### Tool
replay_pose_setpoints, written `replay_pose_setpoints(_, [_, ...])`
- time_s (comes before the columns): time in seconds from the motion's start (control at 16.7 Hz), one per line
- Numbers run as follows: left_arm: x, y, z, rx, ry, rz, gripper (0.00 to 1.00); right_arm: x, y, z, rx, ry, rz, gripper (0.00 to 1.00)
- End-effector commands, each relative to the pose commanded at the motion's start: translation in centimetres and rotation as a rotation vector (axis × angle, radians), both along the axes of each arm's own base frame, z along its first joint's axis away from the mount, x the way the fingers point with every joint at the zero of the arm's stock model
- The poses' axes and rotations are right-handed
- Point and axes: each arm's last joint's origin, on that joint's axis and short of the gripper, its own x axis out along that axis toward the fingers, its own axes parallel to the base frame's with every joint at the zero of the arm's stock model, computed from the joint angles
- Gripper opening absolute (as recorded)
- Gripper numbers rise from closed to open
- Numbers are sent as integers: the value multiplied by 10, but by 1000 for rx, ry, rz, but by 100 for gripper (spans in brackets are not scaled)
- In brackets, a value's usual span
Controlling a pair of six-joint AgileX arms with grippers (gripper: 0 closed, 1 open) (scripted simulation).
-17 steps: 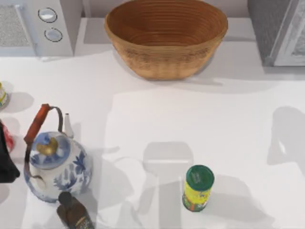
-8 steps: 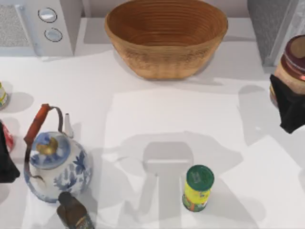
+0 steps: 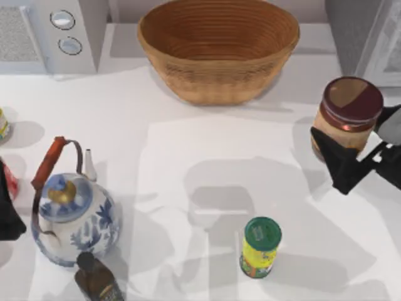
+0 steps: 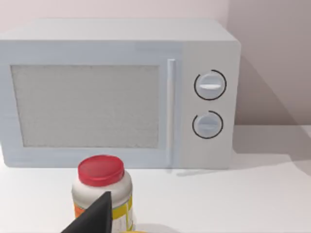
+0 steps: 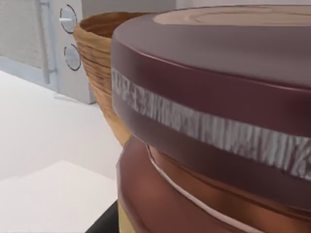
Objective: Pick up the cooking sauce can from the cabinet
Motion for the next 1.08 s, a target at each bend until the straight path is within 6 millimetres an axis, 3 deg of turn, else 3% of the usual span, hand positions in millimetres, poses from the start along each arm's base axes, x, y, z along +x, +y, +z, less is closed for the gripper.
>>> replay_pose_setpoints(0.18, [0, 0, 0, 0, 0, 0, 100, 2, 2, -9, 0, -5, 24, 0])
replay_pose_setpoints(0.6, [0, 0, 0, 0, 0, 0, 100, 5, 2, -10, 0, -6, 17, 0])
replay_pose_setpoints(1.08, [0, 0, 0, 0, 0, 0, 100, 43, 41, -34, 0, -5, 24, 0])
